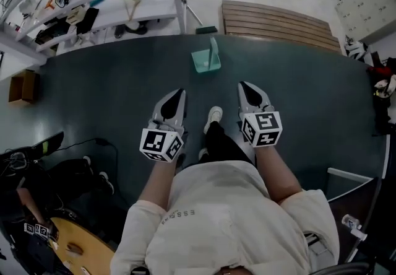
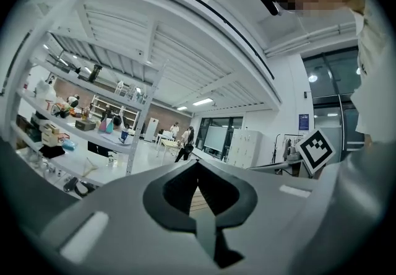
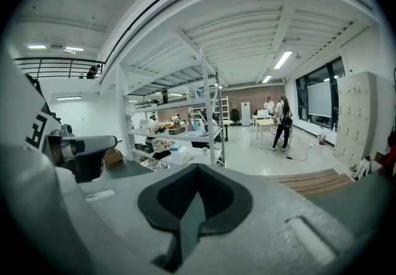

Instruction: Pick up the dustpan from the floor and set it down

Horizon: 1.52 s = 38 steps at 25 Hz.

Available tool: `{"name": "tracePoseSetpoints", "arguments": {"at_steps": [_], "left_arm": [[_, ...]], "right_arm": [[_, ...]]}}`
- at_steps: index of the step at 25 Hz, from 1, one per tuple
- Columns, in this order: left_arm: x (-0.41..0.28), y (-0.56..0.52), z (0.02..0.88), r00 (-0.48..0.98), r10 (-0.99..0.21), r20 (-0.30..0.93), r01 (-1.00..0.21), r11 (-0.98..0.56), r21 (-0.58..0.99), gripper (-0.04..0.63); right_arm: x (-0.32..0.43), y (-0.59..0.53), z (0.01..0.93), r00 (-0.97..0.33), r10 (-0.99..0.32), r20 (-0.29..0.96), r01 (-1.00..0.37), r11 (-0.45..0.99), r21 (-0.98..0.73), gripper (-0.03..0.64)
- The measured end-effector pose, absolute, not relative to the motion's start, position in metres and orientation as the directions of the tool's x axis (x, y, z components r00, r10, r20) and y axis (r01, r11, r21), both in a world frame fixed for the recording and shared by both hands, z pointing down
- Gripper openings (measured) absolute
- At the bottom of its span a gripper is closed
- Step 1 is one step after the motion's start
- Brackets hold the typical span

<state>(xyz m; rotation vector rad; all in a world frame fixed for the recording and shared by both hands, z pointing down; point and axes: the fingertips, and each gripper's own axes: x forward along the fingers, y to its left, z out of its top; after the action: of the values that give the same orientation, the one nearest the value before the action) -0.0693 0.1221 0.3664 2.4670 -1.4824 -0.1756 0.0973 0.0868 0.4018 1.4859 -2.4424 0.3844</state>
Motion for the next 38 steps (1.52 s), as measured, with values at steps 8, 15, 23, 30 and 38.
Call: {"name": "tracePoseSetpoints", "arguments": {"at_steps": [8,15,23,30,38], "left_arm": [[-0.050,0.193,0.357,0.543,-0.838,0.047,-0.825,-0.522,0.215,0.014],[-0.044,0.213,0.329,0.521,-0.853,-0.020,-0.833,-0.514,0.204,0.014],[-0.029,0.240,0.321,0.521,-0.853,-0.031,-0.840,-0.518,0.162,0.014],[-0.032,0.237,0.316,0.535,-0.844,-0.042,-0.827,-0.533,0.176,0.014],[-0.030,0.234,0.313,0.520,-0.853,-0.042,-0.838,-0.519,0.170,0.014]], "right_arm": [[0.102,0.154,0.398,-0.478,-0.809,0.341,-0.877,0.459,-0.141,-0.011],[0.111,0.180,0.390,-0.479,-0.809,0.339,-0.874,0.473,-0.106,-0.011],[0.120,0.204,0.387,-0.494,-0.804,0.331,-0.863,0.499,-0.075,-0.009],[0.124,0.202,0.384,-0.465,-0.819,0.336,-0.883,0.456,-0.112,-0.009],[0.127,0.198,0.383,-0.485,-0.810,0.330,-0.872,0.477,-0.112,-0.009]]}}
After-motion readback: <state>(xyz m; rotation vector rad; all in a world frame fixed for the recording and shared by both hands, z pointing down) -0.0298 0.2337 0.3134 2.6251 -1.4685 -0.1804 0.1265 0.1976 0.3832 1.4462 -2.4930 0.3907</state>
